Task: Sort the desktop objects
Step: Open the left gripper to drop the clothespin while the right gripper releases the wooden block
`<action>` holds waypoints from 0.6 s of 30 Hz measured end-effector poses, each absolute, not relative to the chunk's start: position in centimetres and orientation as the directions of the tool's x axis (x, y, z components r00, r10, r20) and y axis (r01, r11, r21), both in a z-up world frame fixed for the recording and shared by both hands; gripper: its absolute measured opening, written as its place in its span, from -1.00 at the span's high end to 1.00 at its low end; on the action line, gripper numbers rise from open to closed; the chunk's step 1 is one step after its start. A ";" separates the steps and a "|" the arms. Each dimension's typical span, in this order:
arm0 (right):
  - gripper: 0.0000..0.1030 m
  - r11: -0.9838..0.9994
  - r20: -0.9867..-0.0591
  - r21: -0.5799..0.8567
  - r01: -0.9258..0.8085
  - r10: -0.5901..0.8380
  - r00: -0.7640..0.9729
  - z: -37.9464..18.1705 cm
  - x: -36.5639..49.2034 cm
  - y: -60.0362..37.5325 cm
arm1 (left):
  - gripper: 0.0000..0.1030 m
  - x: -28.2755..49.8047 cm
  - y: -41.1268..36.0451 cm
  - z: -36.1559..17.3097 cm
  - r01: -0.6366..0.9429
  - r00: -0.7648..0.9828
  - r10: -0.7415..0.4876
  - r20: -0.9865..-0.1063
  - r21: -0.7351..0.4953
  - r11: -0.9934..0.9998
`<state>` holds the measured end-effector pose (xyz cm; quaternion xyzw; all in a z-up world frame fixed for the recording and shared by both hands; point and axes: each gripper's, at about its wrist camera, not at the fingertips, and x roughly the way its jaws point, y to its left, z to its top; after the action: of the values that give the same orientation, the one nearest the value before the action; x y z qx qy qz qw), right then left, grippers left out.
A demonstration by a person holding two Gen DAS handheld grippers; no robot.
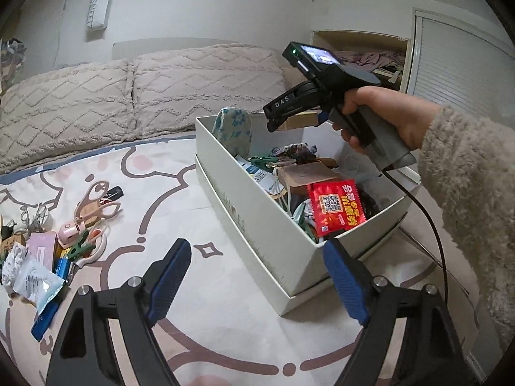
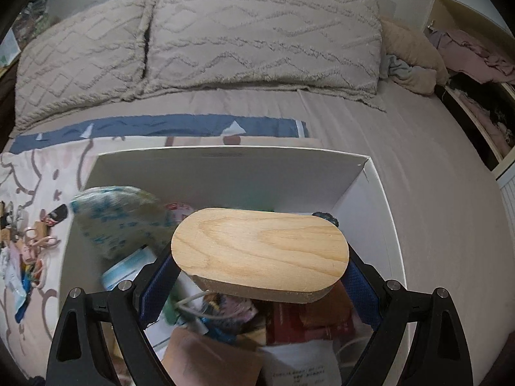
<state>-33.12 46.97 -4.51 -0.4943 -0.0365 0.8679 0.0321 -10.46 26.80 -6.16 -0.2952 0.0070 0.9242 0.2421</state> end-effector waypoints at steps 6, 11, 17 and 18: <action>-0.82 -0.996 -0.854 -0.074 -0.050 0.089 -0.512 -5.1 -34.2 48.2 | -0.64 -10.4 26.2 -6.0 -0.456 -0.708 0.456 -0.539 -0.145 -0.878; -1.00 -0.997 -0.851 -0.006 -0.079 0.046 -0.524 -5.3 -34.3 49.3 | -0.78 -9.9 26.3 -5.3 -0.451 -0.724 0.453 -0.520 -0.140 -0.882; -1.00 -0.998 -0.816 0.016 -0.060 0.022 -0.578 -3.5 -32.7 48.9 | -0.88 -9.3 26.5 -4.7 -0.452 -0.729 0.455 -0.512 -0.140 -0.881; -1.00 -0.998 -0.812 0.015 -0.053 0.019 -0.584 -3.2 -32.4 48.7 | -0.90 -9.2 26.5 -4.6 -0.451 -0.728 0.455 -0.513 -0.141 -0.881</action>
<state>-32.38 48.73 -3.22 -0.4556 0.0189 0.8898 0.0201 -9.24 26.52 -4.60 -0.2768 -0.0033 0.9295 0.2436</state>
